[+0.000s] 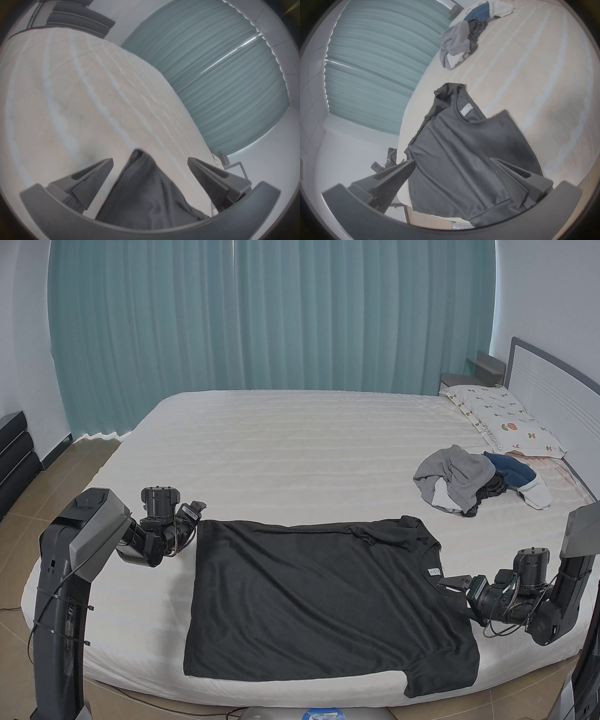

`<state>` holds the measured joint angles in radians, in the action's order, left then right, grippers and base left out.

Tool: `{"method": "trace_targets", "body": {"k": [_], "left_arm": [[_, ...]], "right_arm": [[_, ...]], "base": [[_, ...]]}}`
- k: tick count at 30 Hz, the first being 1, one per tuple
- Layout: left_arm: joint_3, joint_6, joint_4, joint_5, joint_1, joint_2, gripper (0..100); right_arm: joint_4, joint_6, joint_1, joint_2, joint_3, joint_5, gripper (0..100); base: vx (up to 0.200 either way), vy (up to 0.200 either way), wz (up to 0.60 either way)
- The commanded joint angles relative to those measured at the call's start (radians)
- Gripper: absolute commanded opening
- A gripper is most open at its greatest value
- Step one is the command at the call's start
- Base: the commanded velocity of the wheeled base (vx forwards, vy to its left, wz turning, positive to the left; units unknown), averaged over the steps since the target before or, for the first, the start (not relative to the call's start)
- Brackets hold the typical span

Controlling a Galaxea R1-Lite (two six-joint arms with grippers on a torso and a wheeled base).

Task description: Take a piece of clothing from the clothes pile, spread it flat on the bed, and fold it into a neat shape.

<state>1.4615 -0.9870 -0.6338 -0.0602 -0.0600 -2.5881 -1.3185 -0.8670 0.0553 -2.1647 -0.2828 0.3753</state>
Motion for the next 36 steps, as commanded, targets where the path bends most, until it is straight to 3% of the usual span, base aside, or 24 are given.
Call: {"method": "trace_targets", "body": {"k": [1, 8, 15, 21, 27, 28, 36], "left_arm": [[-0.132, -0.009, -0.006, -0.095, -0.004, 0.100, 100], [-0.138, -0.004, -0.007, -0.099, -0.007, 0.091, 100], [-0.138, 0.001, -0.007, -0.095, -0.007, 0.088, 100], [-0.138, 0.002, -0.007, -0.092, -0.012, 0.088, 100], [-0.133, 0.004, -0.007, -0.090, -0.014, 0.088, 100], [-0.133, 0.004, -0.007, -0.090, -0.014, 0.088, 100], [-0.132, 0.005, -0.007, -0.089, -0.015, 0.086, 100]], "right_arm": [[0.016, 0.002, 0.011, 0.002, -0.113, -0.012, 100], [0.259, 0.017, 0.063, -0.012, -0.397, -0.047, 100], [0.495, 0.260, 0.124, -0.271, -0.789, -0.285, 100], [0.639, 0.267, 0.135, -0.365, -0.972, -0.309, 100], [0.659, 0.269, 0.133, -0.422, -1.070, -0.323, 100], [0.659, 0.269, 0.133, -0.422, -1.070, -0.323, 0], [0.670, 0.256, 0.121, -0.449, -1.253, -0.337, 0]], "base": [[0.000, 0.000, 0.00], [0.000, 0.000, 0.00], [0.000, 0.000, 0.00], [0.000, 0.000, 0.00], [0.000, 0.000, 0.00], [0.000, 0.000, 0.00], [0.000, 0.000, 0.00]]}}
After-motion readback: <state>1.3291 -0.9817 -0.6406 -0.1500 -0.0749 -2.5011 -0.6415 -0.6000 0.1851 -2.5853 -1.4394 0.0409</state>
